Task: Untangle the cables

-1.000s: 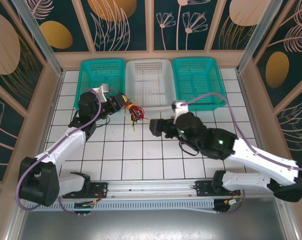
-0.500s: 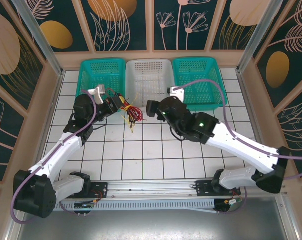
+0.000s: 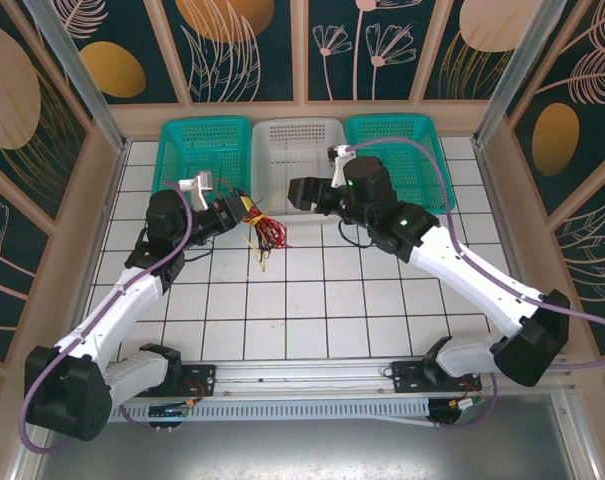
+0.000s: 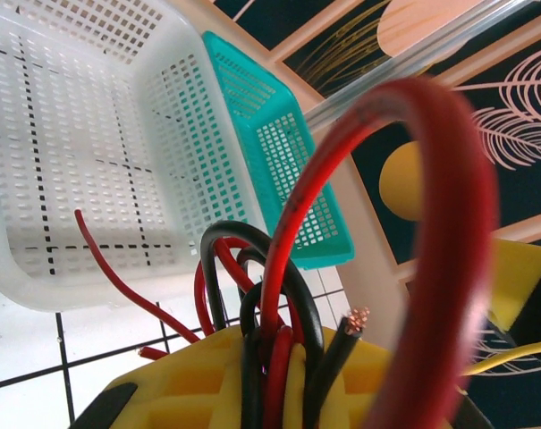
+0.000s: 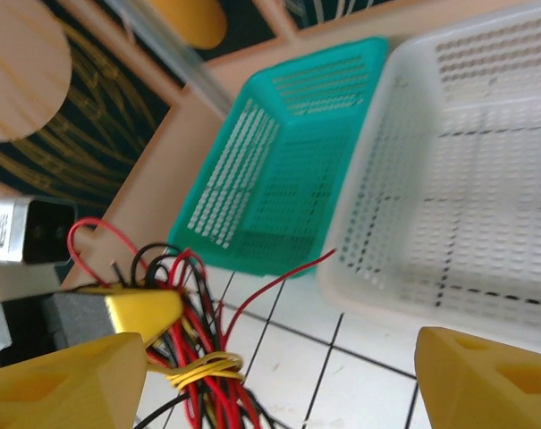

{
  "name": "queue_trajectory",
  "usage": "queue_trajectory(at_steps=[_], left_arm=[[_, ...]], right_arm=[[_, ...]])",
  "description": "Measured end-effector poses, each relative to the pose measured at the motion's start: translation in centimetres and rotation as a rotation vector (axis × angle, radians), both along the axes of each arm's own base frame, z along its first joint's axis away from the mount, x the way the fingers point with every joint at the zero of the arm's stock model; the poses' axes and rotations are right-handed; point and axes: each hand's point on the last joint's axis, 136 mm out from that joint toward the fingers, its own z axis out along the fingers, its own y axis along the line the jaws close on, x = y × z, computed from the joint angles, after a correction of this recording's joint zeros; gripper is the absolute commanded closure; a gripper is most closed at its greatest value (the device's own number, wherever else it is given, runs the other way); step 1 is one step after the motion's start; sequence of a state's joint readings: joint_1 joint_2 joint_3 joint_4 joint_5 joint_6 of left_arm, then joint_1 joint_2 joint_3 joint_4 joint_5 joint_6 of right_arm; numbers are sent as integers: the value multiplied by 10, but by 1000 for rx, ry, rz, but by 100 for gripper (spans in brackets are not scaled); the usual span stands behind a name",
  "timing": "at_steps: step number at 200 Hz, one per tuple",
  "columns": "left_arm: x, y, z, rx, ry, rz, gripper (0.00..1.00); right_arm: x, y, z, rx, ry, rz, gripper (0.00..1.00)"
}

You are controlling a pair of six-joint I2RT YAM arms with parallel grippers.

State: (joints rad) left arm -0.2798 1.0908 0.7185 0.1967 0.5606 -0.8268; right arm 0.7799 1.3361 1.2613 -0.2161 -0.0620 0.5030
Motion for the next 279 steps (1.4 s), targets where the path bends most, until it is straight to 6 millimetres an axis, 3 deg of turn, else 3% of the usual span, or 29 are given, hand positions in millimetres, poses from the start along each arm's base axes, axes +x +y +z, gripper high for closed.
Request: queue_trajectory(at_steps=[46, 92, 168, 198, 279], left_arm=[[-2, -2, 0, 10, -11, -18, 100], [-6, -4, -4, 27, -8, -45, 100], [-10, -7, -4, 33, -25, -82, 100], [-12, -9, -3, 31, -27, -98, 100], [-20, -19, 7, -15, -63, -176, 100]], right_arm=[[-18, 31, -11, -14, 28, 153, 24], [-21, 39, -9, -24, 19, 179, 25], [-27, 46, -27, -71, 59, 206, 73], [-27, 47, -37, -99, 75, 210, 100], [-17, 36, -31, -91, 81, 195, 100]])
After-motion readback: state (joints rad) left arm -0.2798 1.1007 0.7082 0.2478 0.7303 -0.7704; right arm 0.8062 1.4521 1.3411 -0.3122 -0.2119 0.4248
